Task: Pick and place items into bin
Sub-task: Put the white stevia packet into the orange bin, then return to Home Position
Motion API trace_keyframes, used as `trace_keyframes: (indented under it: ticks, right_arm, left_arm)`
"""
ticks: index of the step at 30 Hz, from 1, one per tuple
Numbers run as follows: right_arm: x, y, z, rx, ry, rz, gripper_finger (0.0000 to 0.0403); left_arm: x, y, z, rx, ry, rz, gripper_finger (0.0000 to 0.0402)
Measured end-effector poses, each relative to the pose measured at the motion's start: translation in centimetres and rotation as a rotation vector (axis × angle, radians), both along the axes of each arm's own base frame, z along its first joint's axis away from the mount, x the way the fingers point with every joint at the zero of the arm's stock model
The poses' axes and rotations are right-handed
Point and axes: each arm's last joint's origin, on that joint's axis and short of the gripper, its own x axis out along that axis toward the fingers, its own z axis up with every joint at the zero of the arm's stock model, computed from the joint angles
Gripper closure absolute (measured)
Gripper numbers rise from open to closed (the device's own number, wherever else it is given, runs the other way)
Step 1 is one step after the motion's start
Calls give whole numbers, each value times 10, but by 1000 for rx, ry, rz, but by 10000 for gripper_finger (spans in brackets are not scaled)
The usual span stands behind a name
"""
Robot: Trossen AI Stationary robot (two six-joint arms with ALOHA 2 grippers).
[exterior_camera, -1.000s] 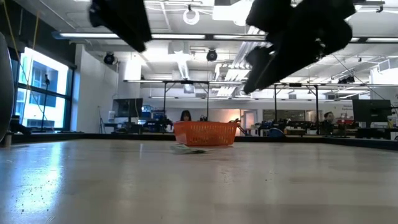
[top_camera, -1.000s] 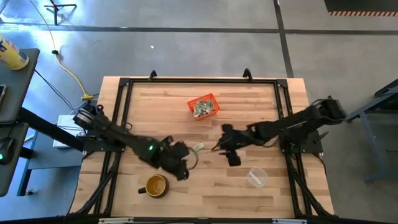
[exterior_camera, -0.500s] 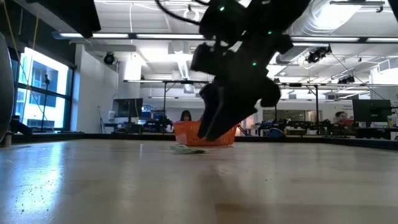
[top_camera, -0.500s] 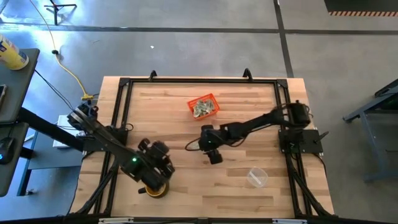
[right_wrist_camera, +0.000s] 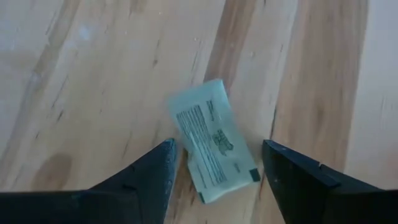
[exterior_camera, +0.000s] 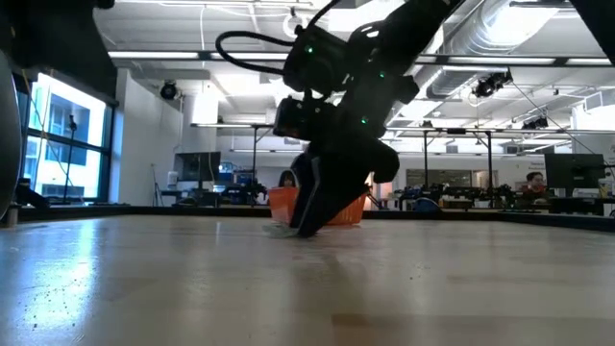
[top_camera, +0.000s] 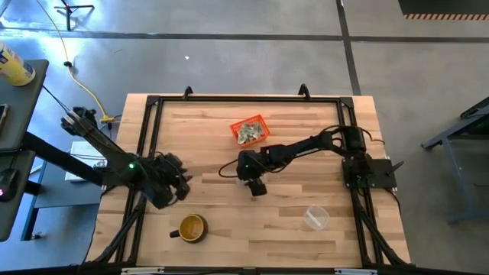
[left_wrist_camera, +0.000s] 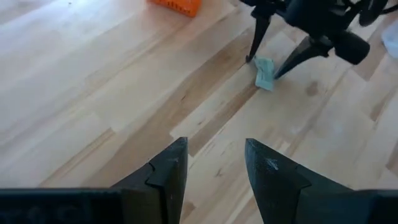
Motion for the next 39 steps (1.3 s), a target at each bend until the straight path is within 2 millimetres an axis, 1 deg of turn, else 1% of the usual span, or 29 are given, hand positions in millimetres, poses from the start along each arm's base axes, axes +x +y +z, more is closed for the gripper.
trace_keyframes:
  ticks: [4, 7, 10, 13, 16, 18, 21, 23, 25, 27, 30, 33, 34, 36, 39]
  right_arm:
    - [-1, -2, -6, 10, 31, -26, 184]
    - [-1, -2, -6, -7, 32, -68, 210]
    - [0, -2, -5, -8, 49, -106, 257]
    - [0, -4, -3, -7, 71, -144, 317]
    - [-1, -5, 8, 7, 73, -206, 379]
    - [-4, -7, 21, 6, 63, -258, 394]
    - [-9, -14, 60, -27, -39, -343, 383]
    - [-16, -25, 83, -73, -92, -402, 385]
    - [-24, -42, 101, -115, -135, -462, 395]
    - [-31, -67, 112, -158, -158, -537, 396]
    - [-41, -105, 111, -160, -126, -603, 379]
    - [-48, -134, 94, -144, -39, -643, 352]
    - [-49, -140, 88, -121, -21, -641, 341]
    - [-50, -147, 82, -71, -5, -631, 316]
    - [-49, -146, 81, -58, -8, -619, 273]
  left_arm:
    - [-16, 13, -5, -2, -21, -21, 215]
    - [-24, 20, -8, 15, -33, -24, 219]
    - [-28, 24, -9, 23, -39, -25, 219]
    - [-32, 27, -9, 29, -42, -23, 220]
    - [-34, 28, -10, 34, -36, -23, 220]
    - [-34, 28, -10, 36, -34, -22, 220]
    - [-33, 28, -10, 35, -40, -21, 220]
    - [-33, 28, -10, 36, -49, -17, 220]
    - [-31, 27, -9, 35, -77, -8, 220]
    - [-30, 26, -8, 31, -98, -3, 220]
    - [-26, 24, -6, 30, -142, 1, 220]
    - [-22, 21, -5, 30, -183, 0, 220]
    - [-20, 20, -4, 22, -196, 0, 220]
    - [-16, 16, -4, 13, -218, -8, 220]
    - [-9, 11, -4, 7, -242, -23, 219]
